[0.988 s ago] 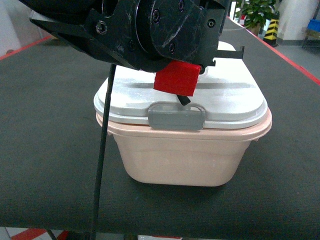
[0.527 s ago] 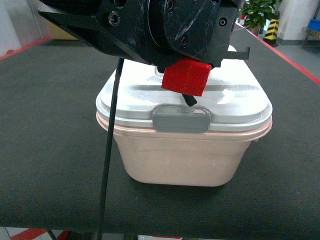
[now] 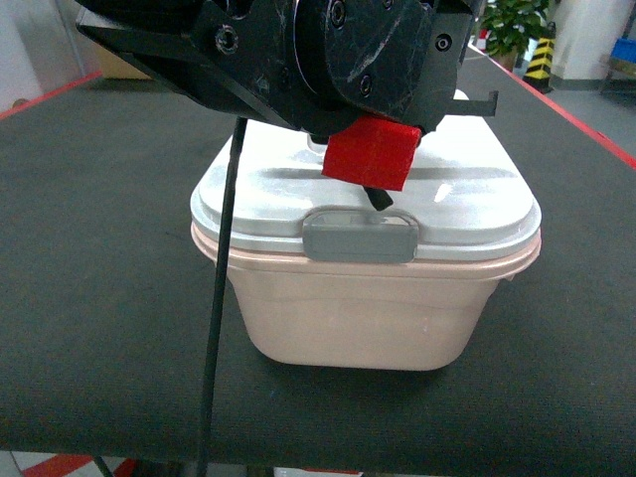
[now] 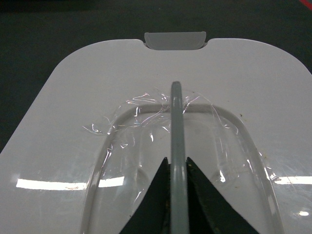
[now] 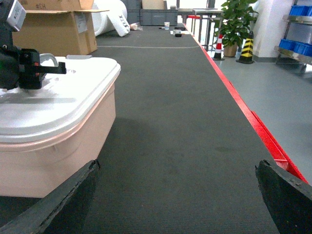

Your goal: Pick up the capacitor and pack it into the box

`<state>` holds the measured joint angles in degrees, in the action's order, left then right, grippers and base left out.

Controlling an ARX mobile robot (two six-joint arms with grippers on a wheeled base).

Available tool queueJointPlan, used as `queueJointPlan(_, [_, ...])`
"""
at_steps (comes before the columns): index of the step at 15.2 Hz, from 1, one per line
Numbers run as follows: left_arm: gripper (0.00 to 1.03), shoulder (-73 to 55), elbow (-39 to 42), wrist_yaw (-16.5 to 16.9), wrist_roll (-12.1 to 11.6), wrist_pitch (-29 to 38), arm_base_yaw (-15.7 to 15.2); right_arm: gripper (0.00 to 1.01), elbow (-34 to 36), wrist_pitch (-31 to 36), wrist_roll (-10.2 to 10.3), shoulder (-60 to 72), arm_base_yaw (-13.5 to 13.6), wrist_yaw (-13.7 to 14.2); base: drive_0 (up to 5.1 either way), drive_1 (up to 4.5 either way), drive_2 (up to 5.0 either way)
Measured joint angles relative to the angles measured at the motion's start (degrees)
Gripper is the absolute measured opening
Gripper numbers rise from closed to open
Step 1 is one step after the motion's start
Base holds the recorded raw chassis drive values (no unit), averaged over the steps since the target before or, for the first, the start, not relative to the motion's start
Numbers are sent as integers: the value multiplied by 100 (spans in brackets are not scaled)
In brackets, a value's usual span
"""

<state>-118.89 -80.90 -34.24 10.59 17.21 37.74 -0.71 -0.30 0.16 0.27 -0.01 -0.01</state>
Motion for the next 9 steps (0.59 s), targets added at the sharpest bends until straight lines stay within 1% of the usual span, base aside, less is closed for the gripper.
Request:
queueJointPlan(1, [12,0,2,2,0,0,2,98,0,0,0,0,0,0,0,0,0])
queueJointPlan(2, [19,0,13,15,-2,4,11,98,0,0,0,0,0,0,0,0,0])
queueJointPlan(4, [42,20,101,7,-52,201,28,98,0,0,0,0,0,0,0,0,0])
queueJointPlan(6, [62,140,166,-57,-201,487,26,98,0,-2,-2,0,0,0,0,0,0])
queueJointPlan(9, [98,518,92,-72,-433,798,-52,98,0,0,0,0,0,0,0,0,0])
